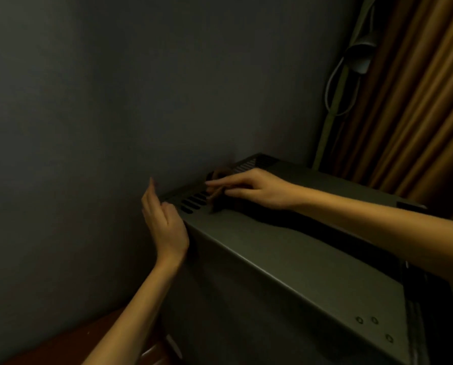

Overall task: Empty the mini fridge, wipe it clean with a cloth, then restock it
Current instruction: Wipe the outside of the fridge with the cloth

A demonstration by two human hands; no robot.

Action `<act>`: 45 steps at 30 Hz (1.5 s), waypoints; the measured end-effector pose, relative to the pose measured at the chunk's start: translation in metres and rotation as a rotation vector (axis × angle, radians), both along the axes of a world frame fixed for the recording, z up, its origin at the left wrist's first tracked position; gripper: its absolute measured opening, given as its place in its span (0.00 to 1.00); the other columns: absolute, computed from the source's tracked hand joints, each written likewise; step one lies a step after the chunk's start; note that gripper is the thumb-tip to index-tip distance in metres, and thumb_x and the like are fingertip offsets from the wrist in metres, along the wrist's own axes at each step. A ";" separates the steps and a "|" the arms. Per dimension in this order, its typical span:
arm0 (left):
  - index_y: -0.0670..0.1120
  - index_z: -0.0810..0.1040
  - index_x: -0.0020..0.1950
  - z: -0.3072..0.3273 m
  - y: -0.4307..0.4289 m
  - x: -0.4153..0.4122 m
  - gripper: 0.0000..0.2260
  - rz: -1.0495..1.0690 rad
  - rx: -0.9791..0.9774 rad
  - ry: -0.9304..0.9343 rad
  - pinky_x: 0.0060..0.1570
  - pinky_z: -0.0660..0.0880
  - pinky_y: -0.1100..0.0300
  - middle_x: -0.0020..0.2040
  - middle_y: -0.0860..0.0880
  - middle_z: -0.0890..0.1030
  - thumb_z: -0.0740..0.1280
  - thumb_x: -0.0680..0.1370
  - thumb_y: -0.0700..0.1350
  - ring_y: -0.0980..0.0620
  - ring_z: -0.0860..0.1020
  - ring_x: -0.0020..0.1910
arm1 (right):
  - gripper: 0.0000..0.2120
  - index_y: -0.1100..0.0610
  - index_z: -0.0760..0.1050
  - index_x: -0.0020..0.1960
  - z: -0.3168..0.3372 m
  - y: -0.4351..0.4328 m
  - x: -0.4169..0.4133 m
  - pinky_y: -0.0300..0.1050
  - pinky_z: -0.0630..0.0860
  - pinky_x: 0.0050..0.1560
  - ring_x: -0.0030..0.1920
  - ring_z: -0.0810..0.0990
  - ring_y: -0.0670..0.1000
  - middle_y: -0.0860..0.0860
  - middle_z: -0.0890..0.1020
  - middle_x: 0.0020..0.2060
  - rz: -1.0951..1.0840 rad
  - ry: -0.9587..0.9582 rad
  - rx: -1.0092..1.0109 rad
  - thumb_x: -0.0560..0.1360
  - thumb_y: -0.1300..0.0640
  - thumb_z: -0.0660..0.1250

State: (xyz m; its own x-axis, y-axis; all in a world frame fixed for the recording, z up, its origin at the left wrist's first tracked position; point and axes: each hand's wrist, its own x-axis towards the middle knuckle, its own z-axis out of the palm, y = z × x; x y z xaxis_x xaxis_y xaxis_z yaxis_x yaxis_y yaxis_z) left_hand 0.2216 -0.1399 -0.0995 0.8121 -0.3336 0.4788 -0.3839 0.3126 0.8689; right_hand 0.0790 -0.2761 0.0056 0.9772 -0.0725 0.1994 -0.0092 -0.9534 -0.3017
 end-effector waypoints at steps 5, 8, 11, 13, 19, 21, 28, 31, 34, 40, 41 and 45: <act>0.44 0.58 0.77 -0.002 -0.001 0.001 0.28 0.006 -0.005 -0.002 0.73 0.57 0.58 0.74 0.46 0.62 0.49 0.76 0.46 0.52 0.62 0.73 | 0.29 0.46 0.61 0.76 0.001 -0.036 0.010 0.50 0.56 0.71 0.73 0.61 0.53 0.49 0.65 0.75 -0.342 0.133 -0.264 0.78 0.37 0.57; 0.43 0.59 0.76 -0.001 -0.002 0.002 0.28 0.023 -0.031 -0.016 0.73 0.58 0.59 0.73 0.46 0.63 0.49 0.76 0.45 0.52 0.63 0.72 | 0.29 0.54 0.55 0.78 -0.017 -0.020 0.019 0.43 0.51 0.75 0.77 0.54 0.50 0.52 0.58 0.77 -0.336 0.126 -0.085 0.81 0.46 0.58; 0.42 0.59 0.76 -0.002 -0.003 0.004 0.28 0.025 -0.014 -0.023 0.72 0.57 0.62 0.73 0.46 0.63 0.49 0.75 0.45 0.52 0.62 0.72 | 0.22 0.55 0.64 0.75 -0.018 -0.047 0.014 0.44 0.63 0.70 0.72 0.66 0.53 0.52 0.67 0.73 -0.398 0.025 -0.103 0.81 0.59 0.58; 0.42 0.59 0.76 -0.002 -0.002 0.003 0.28 0.021 -0.006 -0.026 0.71 0.57 0.64 0.73 0.46 0.63 0.49 0.76 0.45 0.53 0.62 0.72 | 0.19 0.55 0.70 0.71 -0.014 -0.096 0.005 0.47 0.69 0.63 0.66 0.73 0.57 0.55 0.73 0.69 -0.622 0.006 -0.116 0.80 0.61 0.56; 0.42 0.60 0.76 -0.001 -0.002 0.001 0.27 0.043 -0.030 -0.043 0.72 0.59 0.59 0.70 0.48 0.66 0.49 0.76 0.44 0.51 0.64 0.71 | 0.15 0.62 0.74 0.62 -0.015 -0.166 0.007 0.48 0.73 0.53 0.57 0.77 0.60 0.61 0.78 0.59 -1.112 -0.017 -0.070 0.82 0.59 0.54; 0.43 0.59 0.76 -0.001 -0.002 0.000 0.27 0.024 -0.027 -0.034 0.71 0.59 0.59 0.70 0.49 0.65 0.49 0.76 0.45 0.51 0.64 0.71 | 0.14 0.64 0.73 0.60 -0.016 -0.153 0.023 0.49 0.72 0.54 0.57 0.77 0.60 0.61 0.77 0.59 -1.028 -0.038 -0.039 0.82 0.60 0.53; 0.41 0.59 0.76 -0.001 -0.003 0.001 0.27 0.031 -0.034 -0.038 0.73 0.57 0.42 0.69 0.46 0.67 0.49 0.76 0.46 0.47 0.65 0.70 | 0.23 0.57 0.75 0.67 -0.018 -0.036 0.031 0.48 0.66 0.71 0.67 0.73 0.54 0.55 0.77 0.65 -0.371 -0.071 0.044 0.76 0.72 0.56; 0.43 0.58 0.76 -0.004 -0.003 0.006 0.30 0.009 -0.029 -0.076 0.72 0.59 0.41 0.71 0.41 0.65 0.48 0.74 0.52 0.44 0.65 0.70 | 0.23 0.62 0.72 0.68 -0.018 0.040 0.022 0.41 0.65 0.71 0.68 0.72 0.51 0.52 0.74 0.67 0.007 -0.013 0.120 0.75 0.73 0.57; 0.43 0.57 0.77 -0.003 0.002 0.009 0.29 -0.039 0.039 -0.062 0.74 0.58 0.49 0.73 0.45 0.63 0.49 0.76 0.49 0.46 0.63 0.72 | 0.18 0.66 0.69 0.69 0.009 0.037 0.007 0.33 0.69 0.63 0.64 0.73 0.47 0.53 0.73 0.65 0.092 0.115 0.268 0.80 0.68 0.56; 0.42 0.53 0.78 -0.003 0.004 0.007 0.28 -0.045 0.059 -0.077 0.75 0.53 0.46 0.74 0.45 0.61 0.48 0.77 0.46 0.48 0.60 0.74 | 0.11 0.60 0.76 0.58 0.023 -0.102 0.012 0.42 0.72 0.48 0.53 0.79 0.57 0.57 0.79 0.59 -0.982 -0.211 0.239 0.82 0.56 0.59; 0.42 0.52 0.78 -0.004 0.004 0.008 0.28 -0.049 0.062 -0.074 0.75 0.53 0.45 0.74 0.44 0.61 0.48 0.77 0.46 0.48 0.60 0.74 | 0.11 0.60 0.75 0.58 0.012 -0.108 0.017 0.46 0.73 0.50 0.53 0.78 0.57 0.59 0.78 0.60 -1.116 -0.107 0.163 0.81 0.55 0.59; 0.43 0.51 0.78 -0.004 0.003 0.008 0.29 -0.055 0.043 -0.081 0.75 0.52 0.42 0.71 0.49 0.61 0.48 0.77 0.49 0.48 0.60 0.74 | 0.13 0.63 0.73 0.62 -0.012 -0.074 0.051 0.50 0.73 0.57 0.59 0.76 0.59 0.60 0.76 0.62 -1.067 -0.049 -0.056 0.82 0.60 0.56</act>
